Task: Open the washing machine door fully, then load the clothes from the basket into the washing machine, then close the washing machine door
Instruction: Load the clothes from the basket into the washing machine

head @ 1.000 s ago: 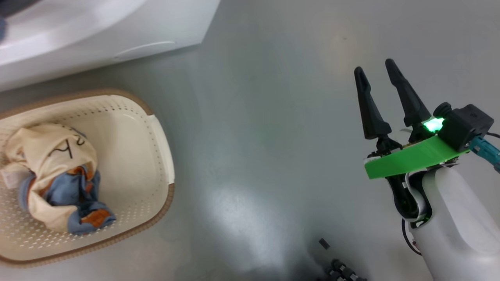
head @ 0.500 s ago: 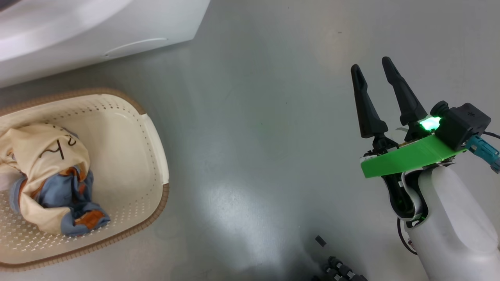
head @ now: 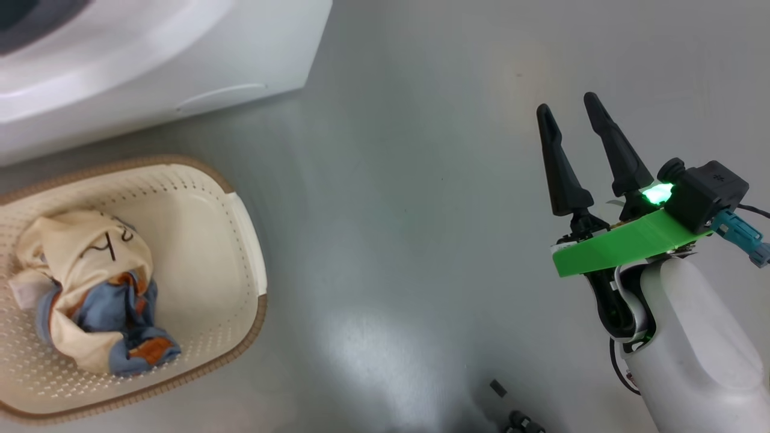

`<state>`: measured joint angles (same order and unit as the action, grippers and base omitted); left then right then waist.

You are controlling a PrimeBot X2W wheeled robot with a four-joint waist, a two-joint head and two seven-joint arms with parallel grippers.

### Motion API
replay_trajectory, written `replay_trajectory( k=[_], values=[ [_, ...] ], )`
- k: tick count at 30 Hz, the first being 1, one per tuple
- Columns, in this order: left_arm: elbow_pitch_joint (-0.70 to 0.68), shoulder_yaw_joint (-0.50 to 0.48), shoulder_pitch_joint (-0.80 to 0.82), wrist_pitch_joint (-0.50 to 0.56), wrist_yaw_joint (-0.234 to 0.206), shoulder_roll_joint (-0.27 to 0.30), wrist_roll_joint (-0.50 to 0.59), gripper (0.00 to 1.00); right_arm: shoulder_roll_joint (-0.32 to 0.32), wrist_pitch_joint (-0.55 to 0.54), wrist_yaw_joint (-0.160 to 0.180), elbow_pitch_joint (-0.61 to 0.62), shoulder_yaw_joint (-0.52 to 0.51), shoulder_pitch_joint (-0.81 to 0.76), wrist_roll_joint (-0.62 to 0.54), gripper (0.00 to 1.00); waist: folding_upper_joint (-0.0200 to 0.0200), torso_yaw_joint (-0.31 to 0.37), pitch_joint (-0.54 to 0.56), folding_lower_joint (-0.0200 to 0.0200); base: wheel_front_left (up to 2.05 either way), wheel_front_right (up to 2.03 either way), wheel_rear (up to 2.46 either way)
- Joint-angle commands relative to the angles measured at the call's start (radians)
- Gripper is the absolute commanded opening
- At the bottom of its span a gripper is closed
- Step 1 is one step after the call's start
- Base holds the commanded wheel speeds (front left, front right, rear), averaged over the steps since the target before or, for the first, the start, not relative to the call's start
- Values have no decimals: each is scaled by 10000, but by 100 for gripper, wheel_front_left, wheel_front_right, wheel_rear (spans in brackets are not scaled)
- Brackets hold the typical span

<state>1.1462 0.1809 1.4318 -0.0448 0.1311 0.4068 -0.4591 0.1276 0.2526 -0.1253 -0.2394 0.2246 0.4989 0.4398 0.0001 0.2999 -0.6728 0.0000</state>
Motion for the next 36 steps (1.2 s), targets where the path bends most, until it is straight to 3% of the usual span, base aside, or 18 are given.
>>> replay_trajectory(
  k=[1, 19, 36],
  values=[
    [-143, 70, -307, -164, -6, 456, -52, 100, 24, 92, -54, 141, 164, -197, 14, 100, -1, -25, 325, 0, 0, 0, 0],
    [-713, 624, -2641, -2117, -5, -51, -740, 100, 323, 92, -54, -258, 201, -515, 135, 100, -1, -838, 2449, 0, 0, 0, 0],
    [-4004, -471, -7163, -2168, -318, -878, -266, 100, 706, 92, -54, -641, 58, -1403, 307, 100, -1, -1936, 4718, 0, 0, 0, 0]
  ],
)
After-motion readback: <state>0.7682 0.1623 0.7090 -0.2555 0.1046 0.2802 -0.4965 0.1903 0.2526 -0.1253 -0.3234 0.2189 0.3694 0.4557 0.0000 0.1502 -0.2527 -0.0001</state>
